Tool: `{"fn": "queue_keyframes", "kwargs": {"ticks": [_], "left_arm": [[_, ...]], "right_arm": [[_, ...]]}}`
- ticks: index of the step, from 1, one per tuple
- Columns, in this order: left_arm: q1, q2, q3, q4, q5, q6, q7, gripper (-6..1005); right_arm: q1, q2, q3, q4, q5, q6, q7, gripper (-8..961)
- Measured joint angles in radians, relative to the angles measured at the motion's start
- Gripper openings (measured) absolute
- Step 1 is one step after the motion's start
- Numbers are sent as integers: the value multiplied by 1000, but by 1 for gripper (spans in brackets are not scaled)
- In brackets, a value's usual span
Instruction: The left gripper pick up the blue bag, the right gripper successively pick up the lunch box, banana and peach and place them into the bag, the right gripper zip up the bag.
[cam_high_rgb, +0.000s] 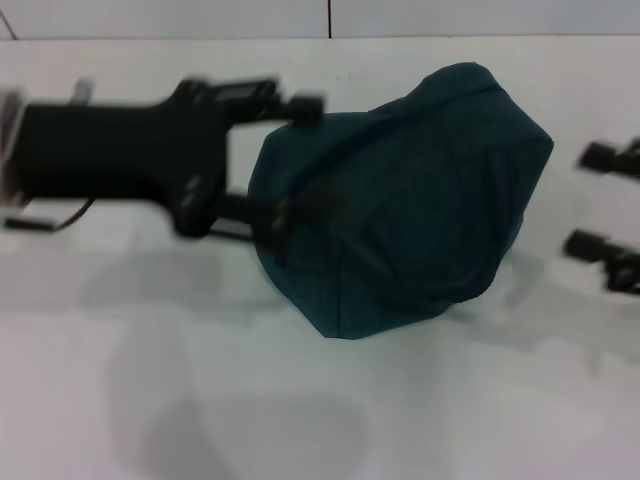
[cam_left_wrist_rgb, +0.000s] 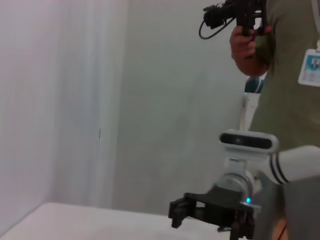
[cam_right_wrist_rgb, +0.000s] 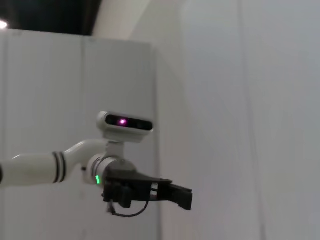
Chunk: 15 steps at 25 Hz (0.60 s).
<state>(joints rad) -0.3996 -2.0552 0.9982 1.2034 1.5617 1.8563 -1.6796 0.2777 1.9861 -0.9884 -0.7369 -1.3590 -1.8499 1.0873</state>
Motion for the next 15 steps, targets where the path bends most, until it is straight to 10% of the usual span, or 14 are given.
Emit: {"fn": "queue_keyframes", "kwargs": {"ticks": [15], "left_arm": [[83, 84, -51, -423, 18, 74, 384, 893]], "right_arm": [[147, 25, -308, 9, -74, 296, 14, 784]]}}
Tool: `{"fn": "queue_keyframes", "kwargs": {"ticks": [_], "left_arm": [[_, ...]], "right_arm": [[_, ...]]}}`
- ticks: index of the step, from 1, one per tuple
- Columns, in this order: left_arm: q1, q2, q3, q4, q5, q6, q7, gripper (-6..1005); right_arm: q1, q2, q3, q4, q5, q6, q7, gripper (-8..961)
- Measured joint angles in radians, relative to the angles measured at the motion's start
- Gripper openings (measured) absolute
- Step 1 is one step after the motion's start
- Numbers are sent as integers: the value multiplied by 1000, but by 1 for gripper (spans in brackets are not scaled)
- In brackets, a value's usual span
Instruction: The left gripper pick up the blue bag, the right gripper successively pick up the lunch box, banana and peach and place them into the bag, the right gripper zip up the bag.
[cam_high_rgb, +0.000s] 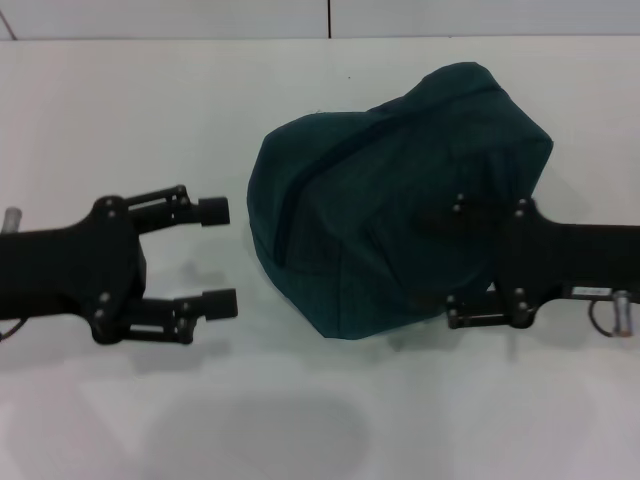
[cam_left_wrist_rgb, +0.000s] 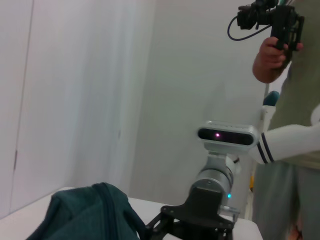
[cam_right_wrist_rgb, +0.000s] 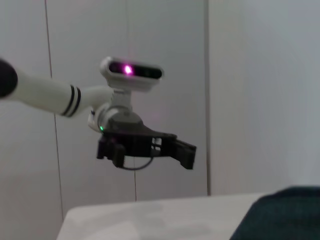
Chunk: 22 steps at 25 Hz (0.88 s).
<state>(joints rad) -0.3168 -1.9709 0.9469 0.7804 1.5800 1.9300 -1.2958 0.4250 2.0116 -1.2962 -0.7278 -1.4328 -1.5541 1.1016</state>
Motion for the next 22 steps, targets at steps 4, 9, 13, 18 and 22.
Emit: {"fn": "queue_keyframes", "kwargs": {"ticks": [4, 9, 13, 18, 22], "left_arm": [[10, 1, -1, -15, 11, 21, 28, 893], [15, 0, -3, -12, 7, 34, 23, 893], [16, -4, -4, -11, 8, 42, 24, 893], [13, -7, -4, -15, 9, 44, 28, 893], [12, -8, -4, -16, 11, 44, 28, 893]], "right_arm": [[15, 4, -50, 3, 0, 47, -2, 783], [21, 8, -72, 4, 0, 67, -4, 783], [21, 8, -73, 4, 0, 77, -4, 784], [13, 5, -74, 4, 0, 91, -6, 784], [11, 4, -74, 4, -7, 92, -7, 784]]}}
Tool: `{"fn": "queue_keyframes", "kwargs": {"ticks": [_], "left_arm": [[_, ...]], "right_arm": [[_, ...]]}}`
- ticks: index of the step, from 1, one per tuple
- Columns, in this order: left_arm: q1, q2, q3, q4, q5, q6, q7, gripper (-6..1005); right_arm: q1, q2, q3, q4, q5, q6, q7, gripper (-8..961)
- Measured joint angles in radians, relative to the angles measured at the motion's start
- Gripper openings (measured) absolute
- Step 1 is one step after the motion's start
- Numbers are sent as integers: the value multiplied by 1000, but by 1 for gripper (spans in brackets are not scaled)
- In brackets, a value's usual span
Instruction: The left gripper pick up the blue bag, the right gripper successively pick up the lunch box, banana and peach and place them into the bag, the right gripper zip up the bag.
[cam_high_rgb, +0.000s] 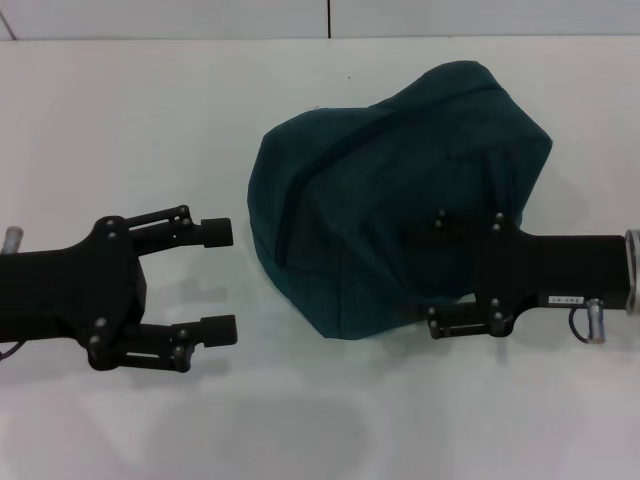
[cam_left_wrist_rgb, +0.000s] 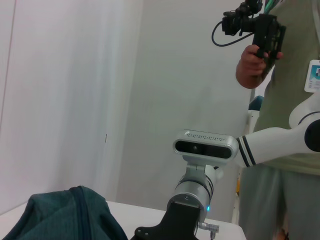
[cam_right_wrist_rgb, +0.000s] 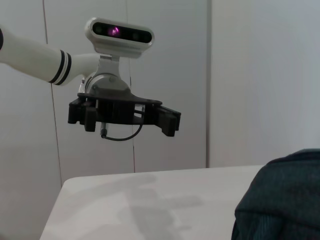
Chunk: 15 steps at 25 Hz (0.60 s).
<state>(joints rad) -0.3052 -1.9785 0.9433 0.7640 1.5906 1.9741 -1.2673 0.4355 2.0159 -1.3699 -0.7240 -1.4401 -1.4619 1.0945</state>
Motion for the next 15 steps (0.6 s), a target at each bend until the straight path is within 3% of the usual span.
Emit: {"fn": "queue_keyframes", "kwargs": {"ticks": [15], "left_arm": [[-9, -5, 0, -3, -2, 0, 5, 893]], "right_arm": [[-1, -2, 2, 9, -6, 2, -12, 784]]}}
